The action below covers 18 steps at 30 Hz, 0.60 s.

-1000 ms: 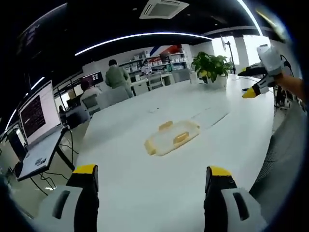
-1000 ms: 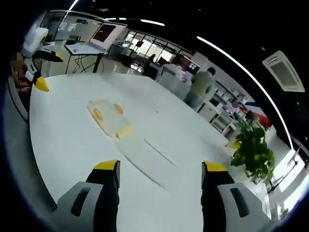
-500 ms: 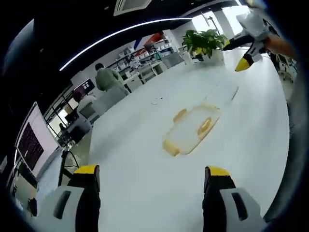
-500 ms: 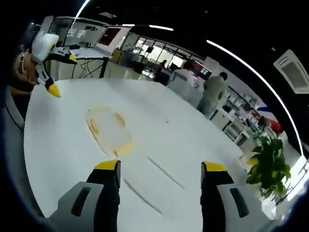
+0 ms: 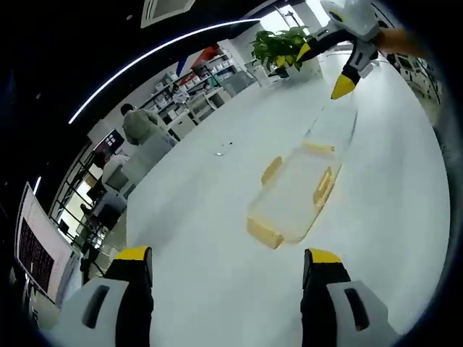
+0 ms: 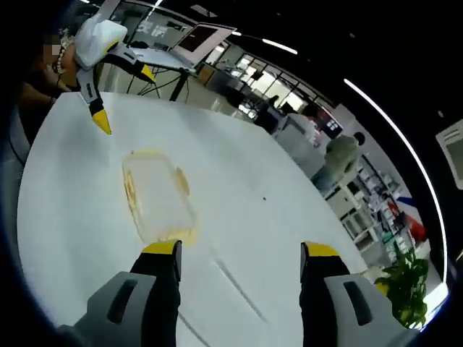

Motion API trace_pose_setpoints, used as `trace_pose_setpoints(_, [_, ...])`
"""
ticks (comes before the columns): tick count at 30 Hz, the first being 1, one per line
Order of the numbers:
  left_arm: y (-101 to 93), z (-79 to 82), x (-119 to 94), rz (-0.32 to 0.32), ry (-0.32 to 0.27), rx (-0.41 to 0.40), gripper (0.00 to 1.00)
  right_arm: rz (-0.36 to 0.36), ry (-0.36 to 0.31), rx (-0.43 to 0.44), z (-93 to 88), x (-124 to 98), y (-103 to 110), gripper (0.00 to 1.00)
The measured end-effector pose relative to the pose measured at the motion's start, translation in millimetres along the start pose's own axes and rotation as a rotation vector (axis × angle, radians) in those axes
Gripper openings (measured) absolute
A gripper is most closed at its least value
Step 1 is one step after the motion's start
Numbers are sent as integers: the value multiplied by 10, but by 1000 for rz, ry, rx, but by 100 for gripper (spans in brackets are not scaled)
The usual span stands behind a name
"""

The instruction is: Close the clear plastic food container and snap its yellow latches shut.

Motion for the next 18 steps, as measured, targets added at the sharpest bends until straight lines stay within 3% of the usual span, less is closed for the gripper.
trace_pose_setpoints(8, [29,-55,314,-71,27,85,81,105,12,-74,-58,276,61,64])
trace_pose_setpoints(13, [57,-28,509,-123,10,129,81,224,44,-163,-138,414,141,64])
trace_pose_setpoints(18, [39,-52,638,-196,35,187,81,357,75,-204,-203,515,251,63])
Point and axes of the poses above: the point that each gripper's makers call its tool centre point, and the gripper's own axes: x roughly forward along the fingers, y roughly to its left, z roughly out of its top, the point moved 8 cm from there along -x, roughly backward along the fingers, and after that the axes turned 13 degrees about -y, right-handed, at the moved point
